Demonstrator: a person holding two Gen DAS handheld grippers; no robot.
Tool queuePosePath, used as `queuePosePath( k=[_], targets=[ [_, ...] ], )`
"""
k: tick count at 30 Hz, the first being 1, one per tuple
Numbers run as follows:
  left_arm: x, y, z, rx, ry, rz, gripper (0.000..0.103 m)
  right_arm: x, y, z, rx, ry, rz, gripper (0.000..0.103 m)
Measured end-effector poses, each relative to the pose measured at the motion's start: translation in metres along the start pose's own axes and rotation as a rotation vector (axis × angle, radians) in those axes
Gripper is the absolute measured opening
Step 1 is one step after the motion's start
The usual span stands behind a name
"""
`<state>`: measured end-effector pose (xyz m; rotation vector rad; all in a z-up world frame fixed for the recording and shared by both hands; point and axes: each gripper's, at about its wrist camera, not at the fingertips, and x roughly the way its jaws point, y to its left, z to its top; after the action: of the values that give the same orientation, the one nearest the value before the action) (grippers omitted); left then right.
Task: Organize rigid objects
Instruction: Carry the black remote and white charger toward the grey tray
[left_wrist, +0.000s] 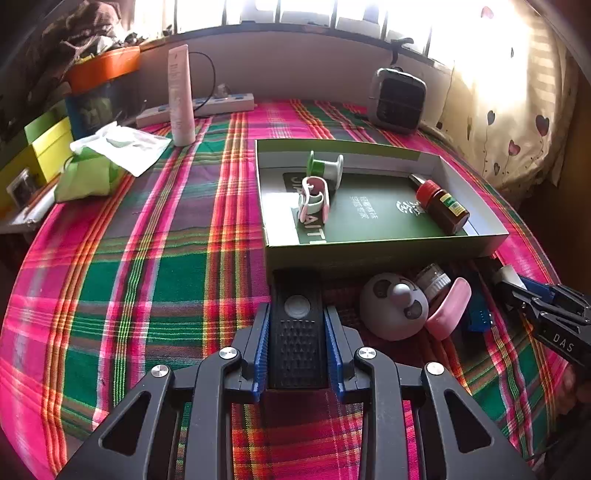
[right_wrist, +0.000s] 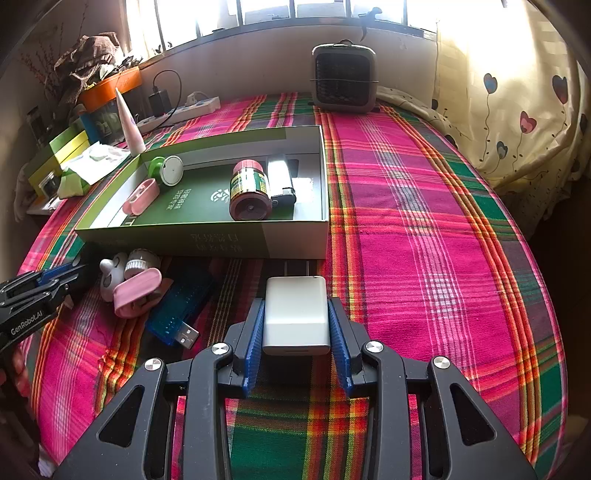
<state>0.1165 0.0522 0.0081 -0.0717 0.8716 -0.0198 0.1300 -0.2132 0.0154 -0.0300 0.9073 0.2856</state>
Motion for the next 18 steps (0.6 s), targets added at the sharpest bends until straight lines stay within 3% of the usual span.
queuePosePath(
  k=[18],
  targets=[
    [-0.0049,0.0007,-0.0030,-0.007,0.010,-0.014,0.026,-0.0010,0.0028,-0.0005,-0.004,-0.001,-0.007,0.035]
  ],
)
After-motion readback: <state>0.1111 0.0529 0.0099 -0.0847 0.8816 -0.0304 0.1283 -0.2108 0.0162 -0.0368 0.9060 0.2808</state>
